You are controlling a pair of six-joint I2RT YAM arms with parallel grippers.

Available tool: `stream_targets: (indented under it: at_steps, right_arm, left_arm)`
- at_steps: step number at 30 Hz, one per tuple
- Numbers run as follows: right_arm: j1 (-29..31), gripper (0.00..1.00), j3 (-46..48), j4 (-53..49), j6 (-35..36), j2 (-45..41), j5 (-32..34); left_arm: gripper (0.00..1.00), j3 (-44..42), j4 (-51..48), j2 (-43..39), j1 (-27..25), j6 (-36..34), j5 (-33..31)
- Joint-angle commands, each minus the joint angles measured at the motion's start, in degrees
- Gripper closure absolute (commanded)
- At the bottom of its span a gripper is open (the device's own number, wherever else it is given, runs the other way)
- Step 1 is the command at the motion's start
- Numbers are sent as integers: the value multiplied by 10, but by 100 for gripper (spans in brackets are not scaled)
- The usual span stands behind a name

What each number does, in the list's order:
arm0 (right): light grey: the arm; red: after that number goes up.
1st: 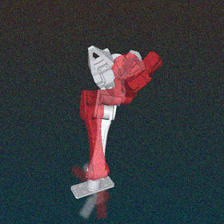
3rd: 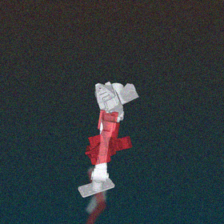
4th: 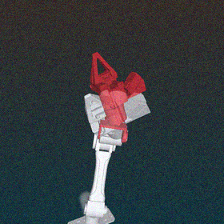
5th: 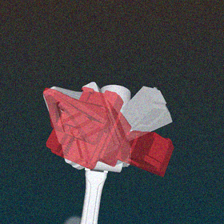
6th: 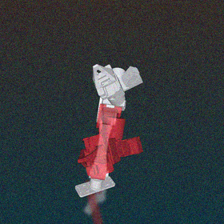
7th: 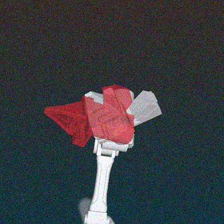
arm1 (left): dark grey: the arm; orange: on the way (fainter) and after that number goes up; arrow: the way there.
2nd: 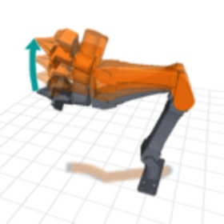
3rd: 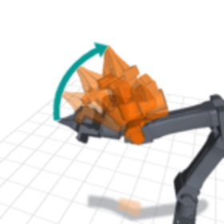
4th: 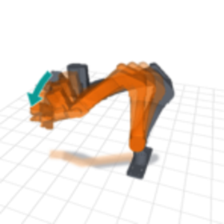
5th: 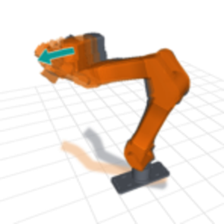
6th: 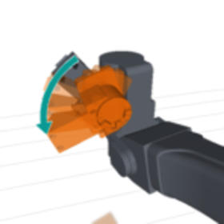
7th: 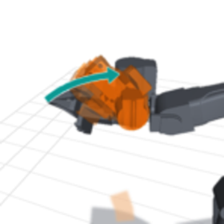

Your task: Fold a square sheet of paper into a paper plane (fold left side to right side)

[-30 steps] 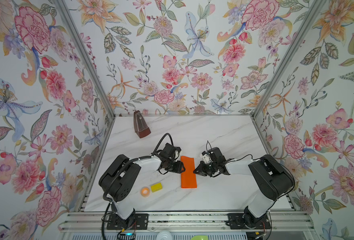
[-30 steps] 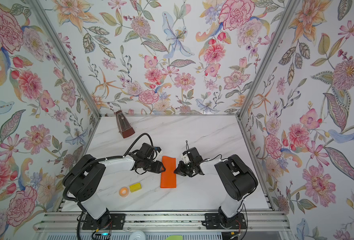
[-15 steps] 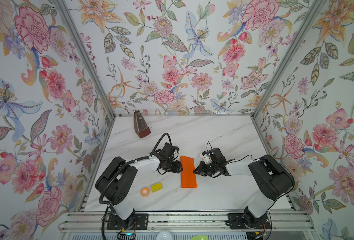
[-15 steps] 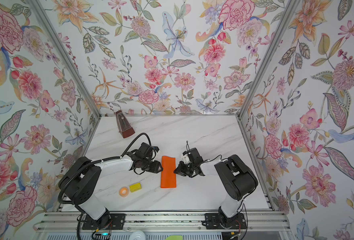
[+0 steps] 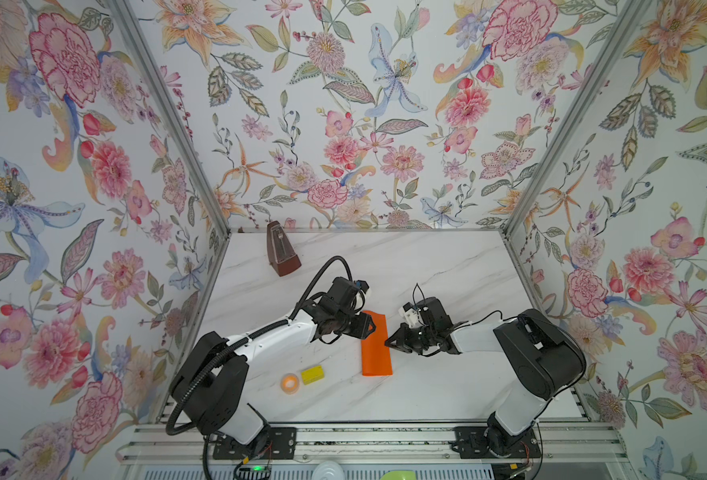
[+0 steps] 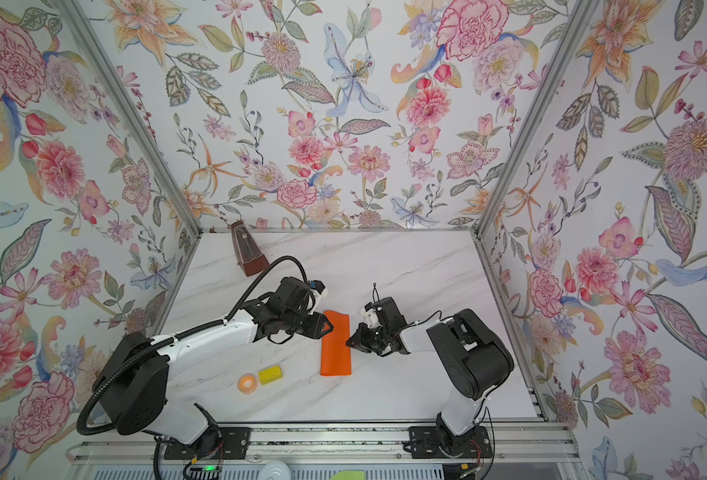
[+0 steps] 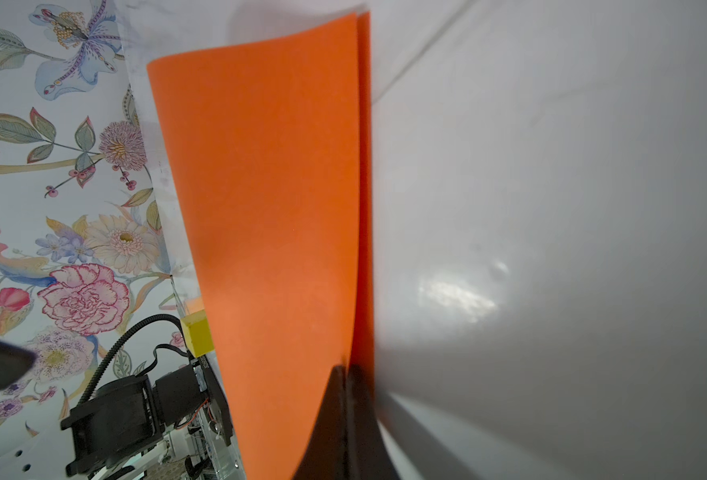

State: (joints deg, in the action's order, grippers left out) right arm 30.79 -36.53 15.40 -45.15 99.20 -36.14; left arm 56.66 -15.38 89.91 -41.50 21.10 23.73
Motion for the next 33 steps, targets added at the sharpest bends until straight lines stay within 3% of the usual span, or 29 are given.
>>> stream_targets:
  at_steps: [1, 11, 24, 33]
  right_arm:
    - [3, 100, 19, -33, -6, 23, 26]
    - [3, 100, 25, -28, -9, 21, 27]
    - [3, 100, 32, -25, -12, 17, 28]
    - [3, 100, 30, -30, -12, 15, 29]
  left_arm:
    - [67, 2, 10, 47, -8, 0, 23]
    - [80, 3, -19, 110, -8, -25, -32]
    - [85, -17, -61, 132, -1, -39, -108]
    - [87, -90, -56, 108, 49, -50, -97]
